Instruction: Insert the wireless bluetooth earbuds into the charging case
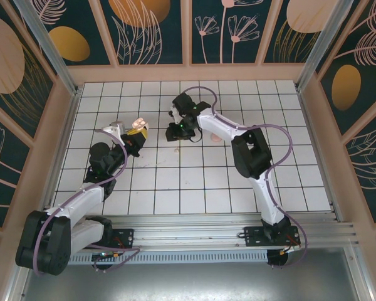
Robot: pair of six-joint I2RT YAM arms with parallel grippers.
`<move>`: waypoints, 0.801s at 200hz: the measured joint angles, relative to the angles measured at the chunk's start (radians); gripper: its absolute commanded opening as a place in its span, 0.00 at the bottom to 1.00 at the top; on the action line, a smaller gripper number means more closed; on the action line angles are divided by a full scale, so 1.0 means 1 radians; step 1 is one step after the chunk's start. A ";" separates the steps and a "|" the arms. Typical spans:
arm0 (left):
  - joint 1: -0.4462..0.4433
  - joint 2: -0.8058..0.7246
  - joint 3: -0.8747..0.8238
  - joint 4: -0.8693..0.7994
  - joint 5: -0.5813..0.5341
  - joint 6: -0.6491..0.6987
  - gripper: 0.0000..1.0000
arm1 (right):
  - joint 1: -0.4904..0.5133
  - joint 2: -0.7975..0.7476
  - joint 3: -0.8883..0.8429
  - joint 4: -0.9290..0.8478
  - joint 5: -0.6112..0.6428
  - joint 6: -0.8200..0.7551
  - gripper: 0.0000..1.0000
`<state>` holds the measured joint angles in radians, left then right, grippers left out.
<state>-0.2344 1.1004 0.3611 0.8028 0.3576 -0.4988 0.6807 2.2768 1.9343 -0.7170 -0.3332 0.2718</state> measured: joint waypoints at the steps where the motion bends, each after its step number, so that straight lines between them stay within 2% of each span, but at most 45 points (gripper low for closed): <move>1: 0.000 0.000 0.000 0.000 0.000 0.000 0.09 | 0.000 0.000 0.000 0.000 0.002 0.001 0.41; 66: 0.000 0.006 0.000 0.000 0.000 0.000 0.09 | 0.000 0.061 0.022 -0.030 0.025 0.007 0.41; 160: 0.000 0.006 0.008 0.000 0.000 0.000 0.09 | 0.005 0.105 0.024 -0.027 -0.037 0.007 0.35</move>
<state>-0.2344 1.1069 0.3687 0.8024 0.3576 -0.4988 0.6853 2.3817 1.9583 -0.7441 -0.3698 0.2787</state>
